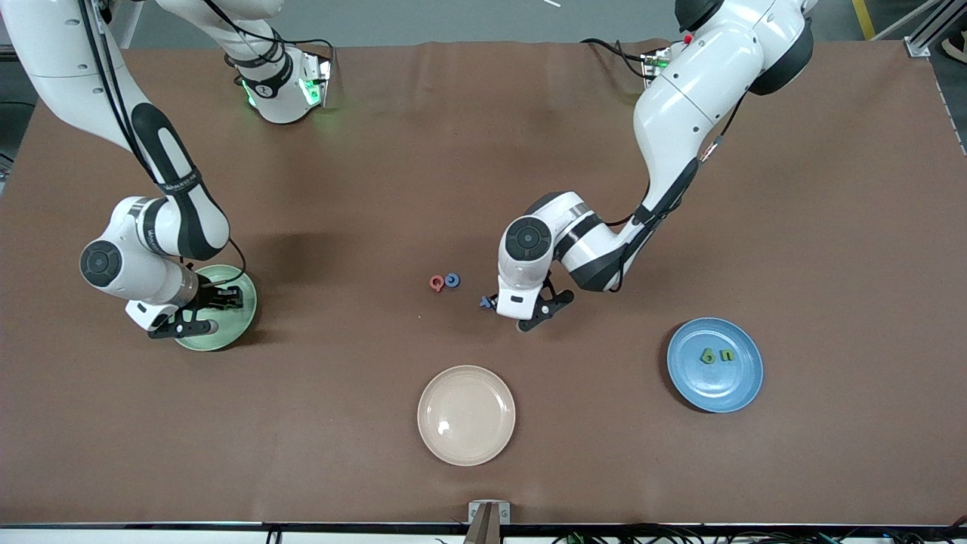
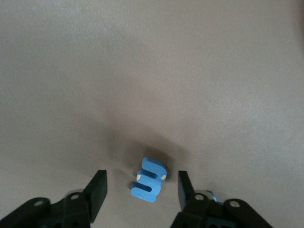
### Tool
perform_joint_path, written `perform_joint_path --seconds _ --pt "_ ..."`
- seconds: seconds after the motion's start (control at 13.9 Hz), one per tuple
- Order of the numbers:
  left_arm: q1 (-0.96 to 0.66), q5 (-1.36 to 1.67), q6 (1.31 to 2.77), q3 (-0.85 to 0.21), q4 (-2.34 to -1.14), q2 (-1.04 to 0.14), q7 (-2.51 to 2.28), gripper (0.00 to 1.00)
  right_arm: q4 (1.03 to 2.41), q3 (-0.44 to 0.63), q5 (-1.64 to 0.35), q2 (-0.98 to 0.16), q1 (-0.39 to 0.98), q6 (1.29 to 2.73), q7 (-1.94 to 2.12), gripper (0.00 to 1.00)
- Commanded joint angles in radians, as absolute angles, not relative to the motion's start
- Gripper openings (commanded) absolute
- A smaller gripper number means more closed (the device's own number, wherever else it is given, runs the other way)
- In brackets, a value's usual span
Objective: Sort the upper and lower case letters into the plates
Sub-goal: 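Place the blue E on the blue plate while the right gripper returns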
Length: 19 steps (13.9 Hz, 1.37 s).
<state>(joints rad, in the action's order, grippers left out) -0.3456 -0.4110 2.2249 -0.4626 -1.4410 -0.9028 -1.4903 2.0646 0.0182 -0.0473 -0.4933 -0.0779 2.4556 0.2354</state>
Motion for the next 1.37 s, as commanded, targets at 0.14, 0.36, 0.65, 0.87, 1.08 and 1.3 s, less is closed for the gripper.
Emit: perform_joint_path --seconds 0.14,0.36,0.65,0.87,1.08,1.3 --pt "-0.360 -0.429 2.212 -0.460 -1.431 -0.928 -1.511 0.59 2.063 -0.005 -0.051 -0.326 0.044 2.257 -0.082 0.99" --pt "-0.360 -0.433 2.212 -0.460 -1.433 -0.928 -1.509 0.50 2.051 -0.005 -0.049 -0.279 0.236 2.191 -0.516 0.99" --pt "-0.368 -0.434 2.212 -0.456 -1.431 -0.922 -1.508 0.07 1.973 -0.005 -0.051 -0.328 0.437 2.207 -1.017 0.99" --pt "-0.332 -0.437 2.169 -0.456 -1.425 -0.876 -1.497 0.03 1.887 -0.005 -0.058 -0.431 0.515 2.253 -1.240 0.99" --pt "-0.234 -0.436 2.053 -0.463 -1.431 -0.776 -1.384 0.03 1.832 -0.005 -0.058 -0.524 0.571 2.325 -1.373 0.99" --pt "-0.135 -0.437 1.996 -0.466 -1.475 -0.726 -1.237 0.03 1.747 -0.006 -0.061 -0.610 0.597 2.332 -1.422 0.99"
